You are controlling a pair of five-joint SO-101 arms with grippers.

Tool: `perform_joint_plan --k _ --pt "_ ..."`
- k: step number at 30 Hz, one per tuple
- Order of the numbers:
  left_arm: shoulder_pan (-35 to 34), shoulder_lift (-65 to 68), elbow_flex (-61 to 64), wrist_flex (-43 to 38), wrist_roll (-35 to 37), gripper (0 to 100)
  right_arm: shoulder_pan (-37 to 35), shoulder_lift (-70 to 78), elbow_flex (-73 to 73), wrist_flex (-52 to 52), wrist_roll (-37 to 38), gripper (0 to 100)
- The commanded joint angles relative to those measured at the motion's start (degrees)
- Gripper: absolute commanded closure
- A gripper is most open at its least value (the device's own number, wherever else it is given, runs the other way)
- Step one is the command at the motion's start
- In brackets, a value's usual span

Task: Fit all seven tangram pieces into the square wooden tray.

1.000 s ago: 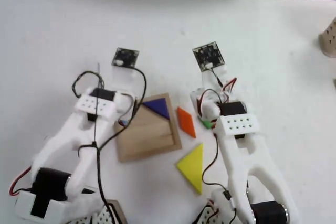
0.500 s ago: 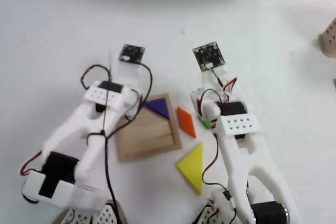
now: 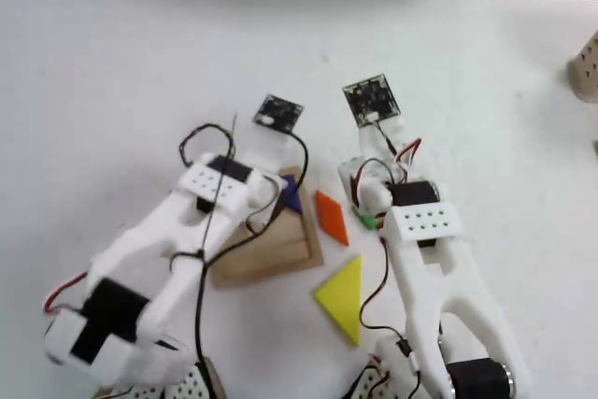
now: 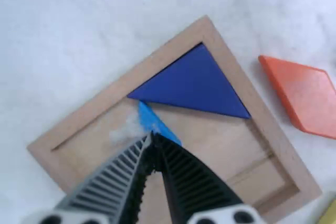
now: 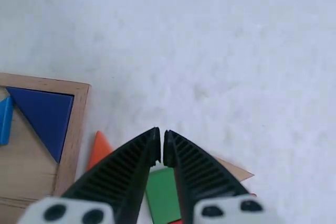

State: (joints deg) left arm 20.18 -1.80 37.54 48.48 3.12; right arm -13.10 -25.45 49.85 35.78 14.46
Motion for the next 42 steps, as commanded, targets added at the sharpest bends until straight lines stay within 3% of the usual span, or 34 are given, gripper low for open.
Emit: perform_joint_plan --k 1,5,8,12,17,23,33,42 --pt "1.01 -15.25 10.02 -5.45 -0.09 98 0.40 -0.48 -0.97 -1.19 0.53 97.8" --pt "5.67 -28.09 23.82 -14.33 0.35 98 0.40 -0.40 -0.97 -1.19 0.53 97.8" --pt "11.12 -30.55 27.16 -16.00 0.97 98 0.40 -0.04 -0.97 -1.19 0.53 97.8" --pt "12.70 -24.48 25.58 -17.49 7.74 98 0.40 0.04 -0.97 -1.19 0.53 97.8" --pt "12.79 -11.82 19.43 -18.55 8.97 98 0.40 0.04 -0.97 -1.19 0.53 97.8" --pt "9.71 -6.64 15.56 -16.35 8.97 98 0.40 0.04 -0.97 -1.27 0.53 97.8" --pt "-3.74 -11.82 16.00 -12.04 8.97 98 -0.13 0.13 -0.88 -1.27 0.53 97.8" --pt "-5.32 -12.44 16.00 -11.96 9.05 98 -0.13 0.13 -0.88 -1.27 0.62 97.8"
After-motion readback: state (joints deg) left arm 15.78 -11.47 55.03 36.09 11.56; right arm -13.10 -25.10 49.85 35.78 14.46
